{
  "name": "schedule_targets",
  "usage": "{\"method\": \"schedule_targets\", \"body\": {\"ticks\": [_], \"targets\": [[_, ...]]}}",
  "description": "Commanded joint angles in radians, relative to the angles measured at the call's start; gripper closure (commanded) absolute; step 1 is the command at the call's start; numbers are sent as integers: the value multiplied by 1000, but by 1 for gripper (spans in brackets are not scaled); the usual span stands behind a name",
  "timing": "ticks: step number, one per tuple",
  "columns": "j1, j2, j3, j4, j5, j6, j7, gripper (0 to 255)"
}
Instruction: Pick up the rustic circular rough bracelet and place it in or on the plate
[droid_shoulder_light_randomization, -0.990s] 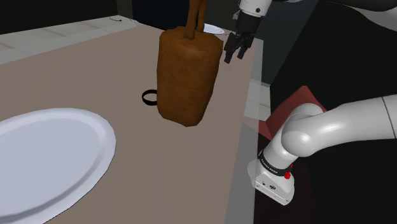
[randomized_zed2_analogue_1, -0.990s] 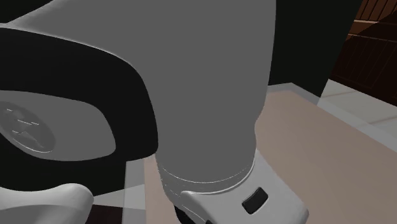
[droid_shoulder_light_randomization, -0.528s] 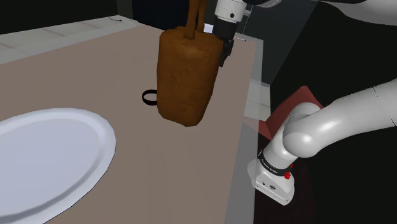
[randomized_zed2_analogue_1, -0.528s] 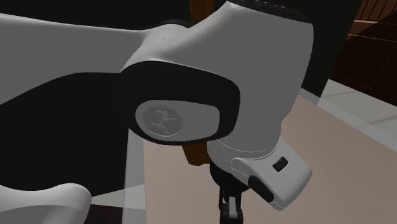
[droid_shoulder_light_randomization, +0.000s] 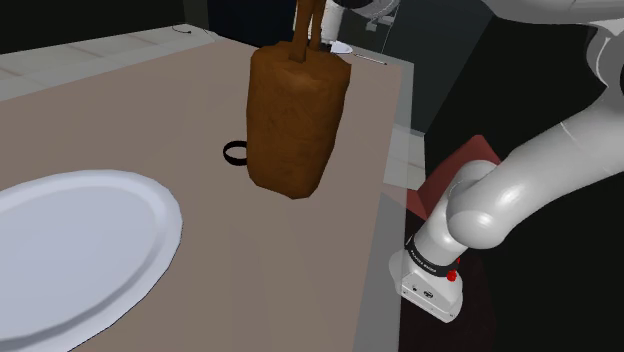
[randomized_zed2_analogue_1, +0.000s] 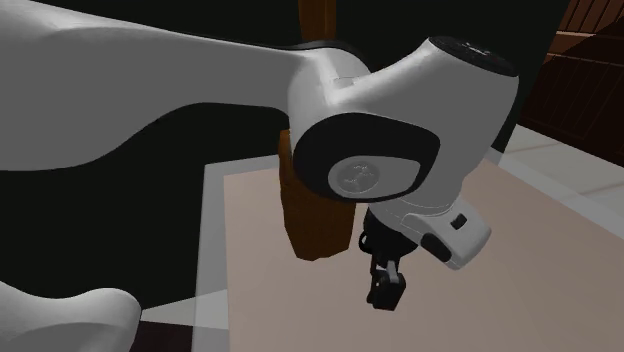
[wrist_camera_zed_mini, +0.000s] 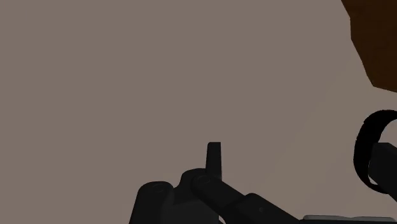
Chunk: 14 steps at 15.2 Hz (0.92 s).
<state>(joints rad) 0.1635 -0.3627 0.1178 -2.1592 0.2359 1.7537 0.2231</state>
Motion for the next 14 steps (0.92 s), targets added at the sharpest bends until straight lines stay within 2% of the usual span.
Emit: {"method": "schedule_targets", "body": {"ticks": [1,6,14], "targets": [[16,66,19,47,30,14,20,0],[52,205,57,153,90,37,62,0],[65,214,74,65,102,137,57,0]]}}
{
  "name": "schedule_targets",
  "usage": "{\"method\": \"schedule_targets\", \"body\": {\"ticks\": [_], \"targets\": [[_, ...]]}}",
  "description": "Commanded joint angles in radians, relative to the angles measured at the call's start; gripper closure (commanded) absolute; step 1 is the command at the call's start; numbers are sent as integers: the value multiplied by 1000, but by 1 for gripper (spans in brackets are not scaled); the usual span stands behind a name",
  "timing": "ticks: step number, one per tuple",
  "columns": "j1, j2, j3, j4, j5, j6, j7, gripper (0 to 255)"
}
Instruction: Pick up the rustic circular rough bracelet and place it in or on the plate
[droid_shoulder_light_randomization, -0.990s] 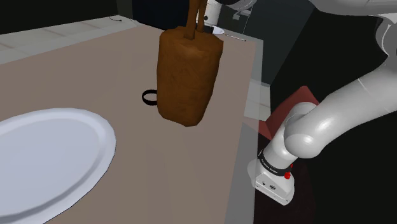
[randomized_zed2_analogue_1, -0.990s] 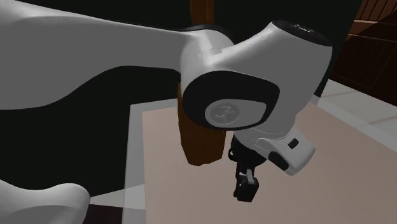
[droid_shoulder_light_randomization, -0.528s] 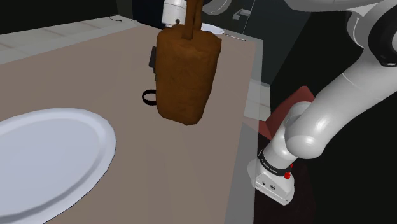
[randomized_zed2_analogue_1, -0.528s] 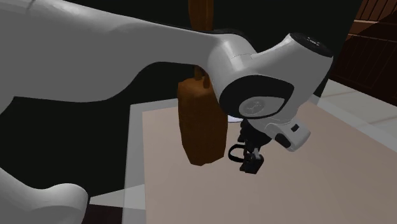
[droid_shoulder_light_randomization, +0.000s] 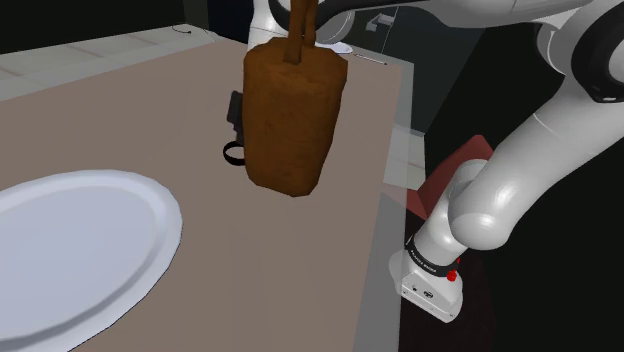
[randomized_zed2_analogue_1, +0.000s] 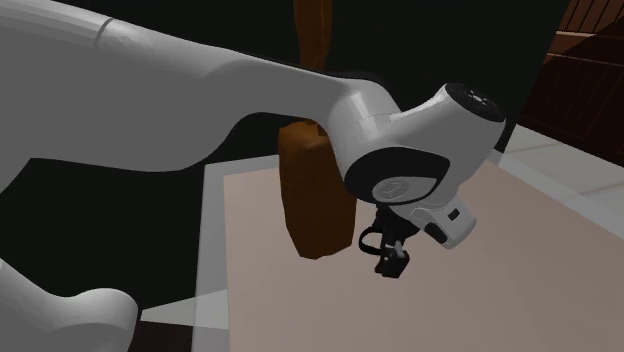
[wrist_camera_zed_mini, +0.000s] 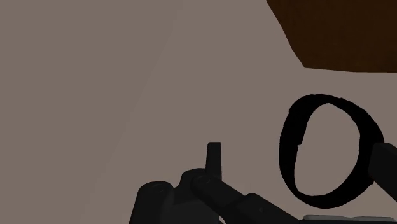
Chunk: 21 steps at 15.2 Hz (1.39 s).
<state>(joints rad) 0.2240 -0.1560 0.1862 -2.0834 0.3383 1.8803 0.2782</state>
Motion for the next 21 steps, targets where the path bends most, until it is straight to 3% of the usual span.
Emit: {"method": "schedule_targets", "body": {"ticks": [1,7,8,17,21], "targets": [[4,7,6,-11,-1,11,2,0],[6,7,4,-10,-1,11,2,0],[7,9,6,-9,-1,12,3,255],[6,7,4,-10,-1,11,2,255],[5,-2,1,33,-5,-40,15,255]]}}
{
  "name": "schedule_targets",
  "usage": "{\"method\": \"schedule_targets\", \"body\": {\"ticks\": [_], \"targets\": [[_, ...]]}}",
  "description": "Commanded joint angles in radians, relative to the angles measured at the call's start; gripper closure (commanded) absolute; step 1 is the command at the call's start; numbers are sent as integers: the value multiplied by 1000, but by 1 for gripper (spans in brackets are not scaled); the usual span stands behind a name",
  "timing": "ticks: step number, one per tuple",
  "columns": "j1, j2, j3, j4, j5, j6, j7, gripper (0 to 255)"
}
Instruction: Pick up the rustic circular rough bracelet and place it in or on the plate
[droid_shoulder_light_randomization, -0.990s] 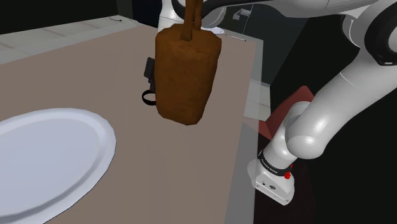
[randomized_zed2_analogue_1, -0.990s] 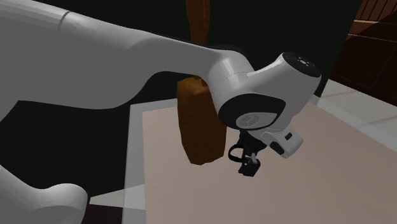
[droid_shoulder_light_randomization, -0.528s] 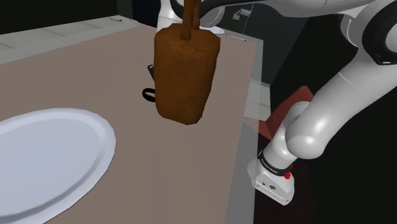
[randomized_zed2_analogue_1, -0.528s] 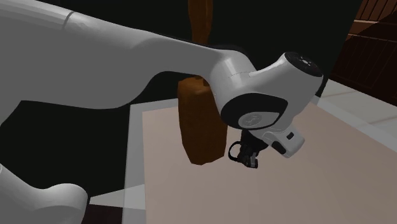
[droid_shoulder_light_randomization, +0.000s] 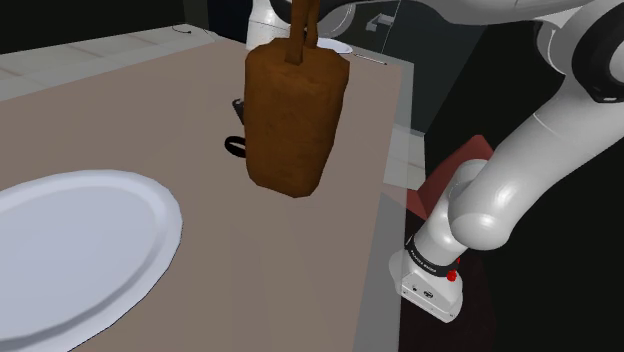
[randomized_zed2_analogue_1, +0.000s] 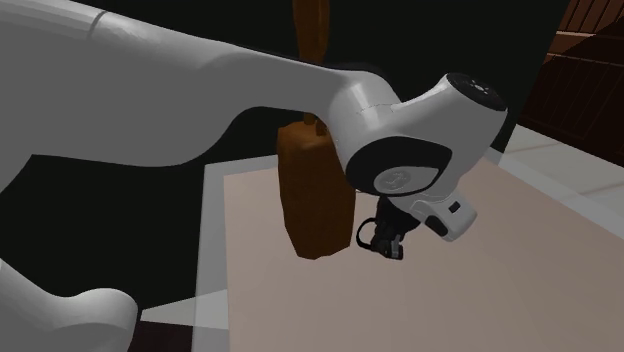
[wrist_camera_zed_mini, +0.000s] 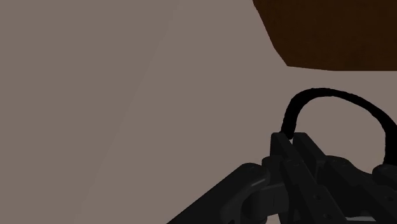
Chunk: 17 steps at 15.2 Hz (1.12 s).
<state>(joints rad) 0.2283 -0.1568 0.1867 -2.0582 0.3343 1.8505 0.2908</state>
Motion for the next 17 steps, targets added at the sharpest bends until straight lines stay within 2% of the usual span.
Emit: {"method": "schedule_targets", "body": {"ticks": [1,12,17], "targets": [[0,-3,0,19,-2,-23,6,255],[-4,-9,-8,159,-12,-164,43,255],[37,53,49,225,-13,-140,139,255]]}}
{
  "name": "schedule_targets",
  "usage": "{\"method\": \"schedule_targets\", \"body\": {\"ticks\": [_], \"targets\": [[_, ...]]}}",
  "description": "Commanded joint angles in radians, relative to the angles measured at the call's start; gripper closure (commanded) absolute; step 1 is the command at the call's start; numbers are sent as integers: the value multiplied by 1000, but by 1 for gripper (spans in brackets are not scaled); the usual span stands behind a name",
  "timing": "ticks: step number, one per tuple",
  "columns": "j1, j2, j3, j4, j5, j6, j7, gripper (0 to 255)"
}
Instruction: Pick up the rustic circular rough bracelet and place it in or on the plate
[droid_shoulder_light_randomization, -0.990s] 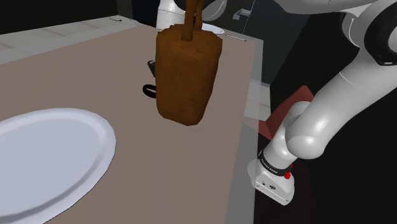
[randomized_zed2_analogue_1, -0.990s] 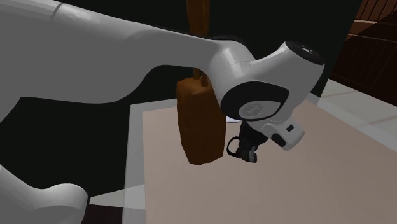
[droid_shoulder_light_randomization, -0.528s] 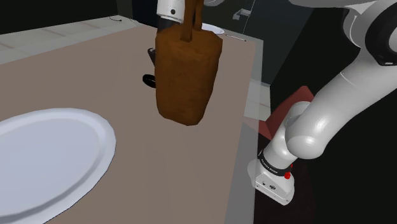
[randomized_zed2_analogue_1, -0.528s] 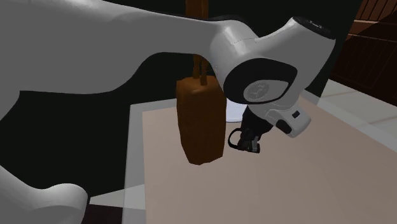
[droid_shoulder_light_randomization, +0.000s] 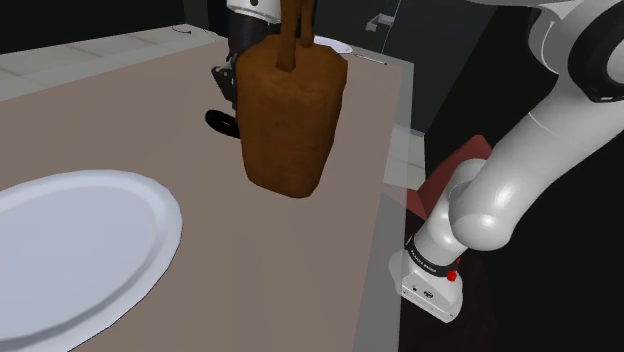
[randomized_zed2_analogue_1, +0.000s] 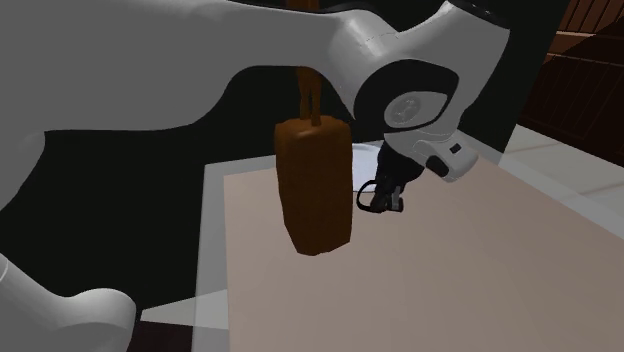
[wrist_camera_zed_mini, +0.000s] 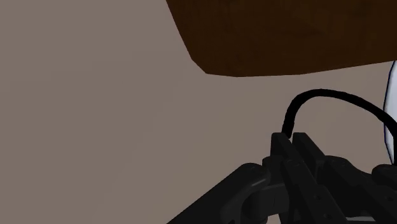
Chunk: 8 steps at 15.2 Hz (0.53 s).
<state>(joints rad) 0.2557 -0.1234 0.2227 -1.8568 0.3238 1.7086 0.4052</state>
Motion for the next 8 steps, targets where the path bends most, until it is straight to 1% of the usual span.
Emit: {"method": "schedule_targets", "body": {"ticks": [1,8], "targets": [[20,37,27,42,-5,9,49,255],[101,192,115,206,-51,45,222,255]]}}
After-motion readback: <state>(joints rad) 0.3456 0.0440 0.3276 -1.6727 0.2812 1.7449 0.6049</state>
